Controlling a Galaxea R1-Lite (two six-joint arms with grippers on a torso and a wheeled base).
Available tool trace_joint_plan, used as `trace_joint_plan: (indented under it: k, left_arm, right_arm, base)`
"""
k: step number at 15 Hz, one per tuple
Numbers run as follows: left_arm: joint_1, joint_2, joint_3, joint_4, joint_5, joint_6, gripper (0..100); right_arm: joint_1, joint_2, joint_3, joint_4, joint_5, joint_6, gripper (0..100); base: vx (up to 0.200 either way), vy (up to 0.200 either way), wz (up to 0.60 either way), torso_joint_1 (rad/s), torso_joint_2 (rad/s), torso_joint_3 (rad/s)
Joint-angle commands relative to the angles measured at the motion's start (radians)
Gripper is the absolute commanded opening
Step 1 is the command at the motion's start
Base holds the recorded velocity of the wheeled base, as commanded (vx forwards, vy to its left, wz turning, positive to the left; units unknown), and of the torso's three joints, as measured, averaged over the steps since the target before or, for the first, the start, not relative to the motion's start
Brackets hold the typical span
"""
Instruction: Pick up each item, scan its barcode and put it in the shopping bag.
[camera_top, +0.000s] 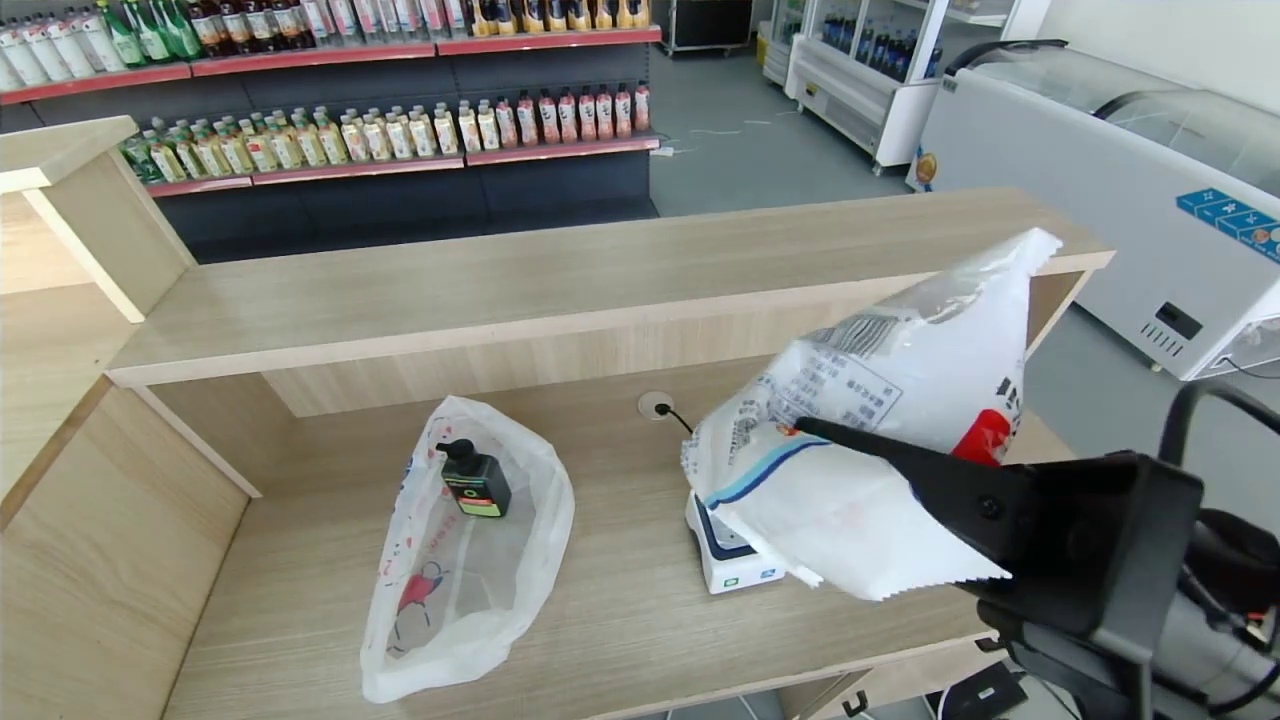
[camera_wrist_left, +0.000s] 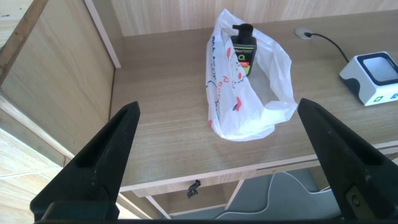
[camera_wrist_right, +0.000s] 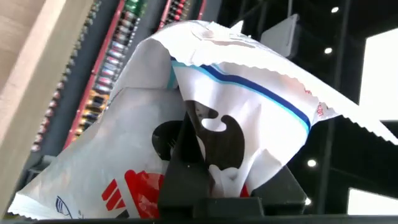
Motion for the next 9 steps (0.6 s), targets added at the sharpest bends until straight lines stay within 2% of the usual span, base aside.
trace_joint_plan:
  k: [1,3,6,9]
  left_arm:
    - [-0.001,0.000,0.000,0.000,0.001,0.000,100]
    - [0.000,0.000,0.000,0.000,0.000,0.000,100]
    - [0.000,0.000,0.000,0.000,0.000,0.000,100]
    - [0.000,0.000,0.000,0.002,0.000,0.000,100]
  right_arm:
    - [-0.039,-0.058,-0.014,0.076,-0.055,0.092,0]
    - [-0.114,-0.071,-0.023,0.142,-0.127,0.294,0]
    - [-0.250,-0.086,-0.038,0.158,-0.283,0.656,0]
    - [-0.305,-0.109,-0.072,0.162,-0.466,0.966,0]
  base:
    - [0.000,0.000,0.00,0.000,0.00,0.000]
    - [0.000,0.000,0.00,0.000,0.00,0.000]
    - [0.000,0.000,0.00,0.000,0.00,0.000]
    - [0.000,0.000,0.00,0.000,0.00,0.000]
